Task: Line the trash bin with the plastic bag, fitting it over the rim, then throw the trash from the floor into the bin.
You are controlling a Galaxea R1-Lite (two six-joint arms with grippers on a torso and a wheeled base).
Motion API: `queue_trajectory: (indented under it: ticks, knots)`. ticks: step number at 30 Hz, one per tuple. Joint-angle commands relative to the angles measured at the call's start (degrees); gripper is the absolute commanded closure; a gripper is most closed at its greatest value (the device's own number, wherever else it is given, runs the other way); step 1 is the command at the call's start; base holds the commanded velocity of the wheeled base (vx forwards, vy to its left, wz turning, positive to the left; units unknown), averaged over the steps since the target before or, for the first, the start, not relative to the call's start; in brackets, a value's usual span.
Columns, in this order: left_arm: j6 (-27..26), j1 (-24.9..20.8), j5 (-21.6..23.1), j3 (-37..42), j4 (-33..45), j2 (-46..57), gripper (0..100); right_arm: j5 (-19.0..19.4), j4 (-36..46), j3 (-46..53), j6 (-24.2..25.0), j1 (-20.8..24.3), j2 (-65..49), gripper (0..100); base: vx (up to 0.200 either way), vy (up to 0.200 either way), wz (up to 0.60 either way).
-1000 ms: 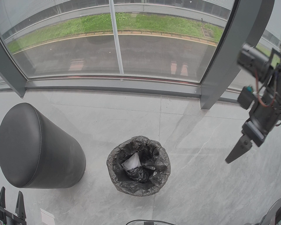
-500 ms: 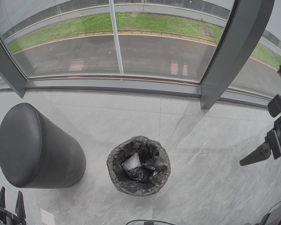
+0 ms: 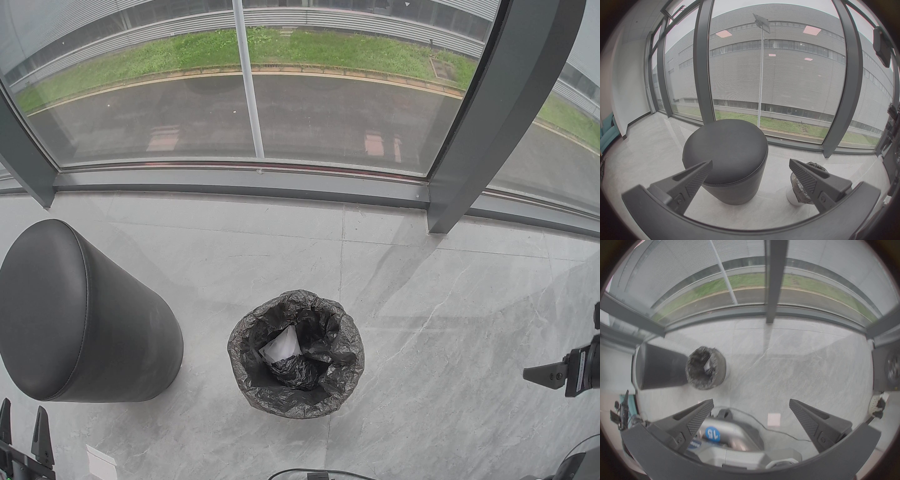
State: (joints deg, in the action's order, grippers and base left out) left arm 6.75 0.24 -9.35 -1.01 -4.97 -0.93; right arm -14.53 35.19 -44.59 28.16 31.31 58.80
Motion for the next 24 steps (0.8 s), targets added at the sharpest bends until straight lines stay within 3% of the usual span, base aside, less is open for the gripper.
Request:
queue_trajectory:
  ticks: [1, 4, 7, 8, 11, 19, 24]
  knots:
    - [0.81, 0.02, -0.32, 1.01, -0.04, 0.93, 0, -9.55, -16.65, 21.48, 5.85, -9.51, -25.66, 0, 0.0, 0.0, 0.0]
    - [0.98, 0.02, -0.67, 1.01, -0.04, 0.93, 0, -12.1, -17.88, 22.18, 2.87, -15.75, -33.75, 0, 0.0, 0.0, 0.0]
    - [1.16, 0.02, -1.2, 1.01, -0.04, 0.93, 0, -12.28, -17.88, 22.36, 1.55, -17.07, -36.03, 0, 0.0, 0.0, 0.0]
    - [1.33, 0.02, -1.81, 1.01, -0.04, 0.93, 0, -12.1, -17.97, 22.8, -1.71, -20.23, -41.92, 0, 0.0, 0.0, 0.0]
    - [1.68, 0.02, -1.81, 1.01, -0.04, 0.93, 0, -11.48, -17.88, 23.15, -5.13, -24.1, -49.74, 0, 0.0, 0.0, 0.0]
    - [2.12, 0.02, -1.9, 1.01, -0.04, 0.93, 0, -11.04, -17.88, 25.08, -7.77, -27.53, -54.05, 0, 0.0, 0.0, 0.0]
    - [2.65, 0.02, -1.81, 1.01, -0.04, 0.93, 0, -7.97, -17.53, 25.35, -11.2, -31.22, -58.62, 0, 0.0, 0.0, 0.0]
